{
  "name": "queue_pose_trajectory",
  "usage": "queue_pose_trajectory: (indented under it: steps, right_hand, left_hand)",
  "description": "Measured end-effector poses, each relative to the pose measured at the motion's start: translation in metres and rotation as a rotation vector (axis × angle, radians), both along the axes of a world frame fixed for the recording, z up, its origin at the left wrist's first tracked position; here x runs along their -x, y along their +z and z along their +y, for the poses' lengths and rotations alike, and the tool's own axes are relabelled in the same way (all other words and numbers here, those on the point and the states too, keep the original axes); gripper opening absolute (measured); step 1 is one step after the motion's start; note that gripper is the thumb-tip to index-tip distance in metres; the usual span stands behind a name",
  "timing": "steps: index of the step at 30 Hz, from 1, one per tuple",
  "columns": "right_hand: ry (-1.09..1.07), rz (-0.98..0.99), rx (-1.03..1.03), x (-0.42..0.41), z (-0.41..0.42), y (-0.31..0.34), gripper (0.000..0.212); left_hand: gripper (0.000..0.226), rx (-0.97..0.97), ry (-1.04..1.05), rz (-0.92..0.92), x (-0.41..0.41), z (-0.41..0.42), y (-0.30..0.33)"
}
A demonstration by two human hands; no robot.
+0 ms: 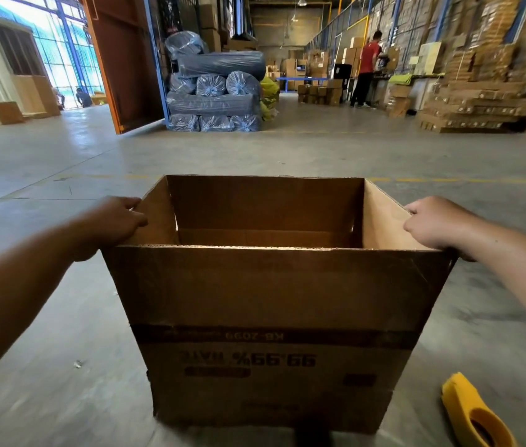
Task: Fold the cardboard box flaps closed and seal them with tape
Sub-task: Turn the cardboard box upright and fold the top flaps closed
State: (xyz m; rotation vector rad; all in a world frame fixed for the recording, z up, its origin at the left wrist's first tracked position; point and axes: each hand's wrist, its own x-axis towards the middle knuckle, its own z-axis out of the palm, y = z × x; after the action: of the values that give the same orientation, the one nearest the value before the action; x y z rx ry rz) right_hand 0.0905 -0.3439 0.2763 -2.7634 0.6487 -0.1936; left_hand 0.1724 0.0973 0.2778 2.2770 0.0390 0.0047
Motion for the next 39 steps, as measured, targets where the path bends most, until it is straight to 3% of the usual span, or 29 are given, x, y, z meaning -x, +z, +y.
queue_pose_trajectory:
  steps: [3,6,8,13,17,20,23,26,29,31,33,36,39]
  right_hand:
    - [0.051,-0.027,-0.174,0.01,0.0,-0.001,0.049]
    - [0.09,-0.056,-0.328,0.014,-0.002,-0.001,0.055]
    - [0.098,-0.017,-0.303,0.013,-0.004,-0.002,0.059]
    - [0.09,0.045,-0.116,0.005,-0.003,0.0,0.055]
    - [0.077,0.171,0.109,0.003,0.003,0.006,0.043]
    - [0.081,0.203,0.303,-0.002,0.02,0.011,0.063]
    - [0.235,0.105,0.284,-0.022,0.057,0.016,0.08]
    - [0.375,0.052,0.231,-0.057,0.106,0.018,0.081]
    - [0.468,0.012,0.185,-0.099,0.153,0.019,0.079]
    - [0.518,-0.007,0.212,-0.129,0.174,0.016,0.08]
    - [0.521,0.028,0.279,-0.158,0.187,0.008,0.086]
    - [0.443,0.119,0.326,-0.19,0.192,-0.009,0.092]
    - [0.393,0.091,0.327,-0.205,0.193,-0.023,0.092]
  left_hand:
    - [0.017,0.318,-0.019,0.153,0.008,0.003,-0.002]
    - [0.021,0.402,-0.03,0.171,0.006,0.008,-0.008]
    - [0.027,0.412,-0.073,0.199,0.006,0.007,-0.007]
    - [0.045,0.112,-0.157,0.196,0.007,0.008,0.001]
    - [0.045,0.063,-0.175,0.181,0.011,0.013,0.0]
    - [0.035,0.105,-0.145,0.167,0.008,0.016,0.0]
    - [0.028,0.128,-0.095,0.142,-0.003,0.011,0.002]
    - [0.007,0.083,-0.078,0.082,-0.011,0.002,0.009]
    - [0.012,0.101,-0.094,0.06,-0.03,-0.001,0.003]
    - [0.001,0.097,-0.132,0.034,-0.036,-0.003,-0.001]
    - [0.018,0.062,-0.157,0.002,-0.044,-0.003,-0.006]
    - [0.007,0.062,-0.158,0.023,-0.05,0.0,-0.012]
    - [0.013,0.014,-0.188,0.013,-0.062,0.002,-0.018]
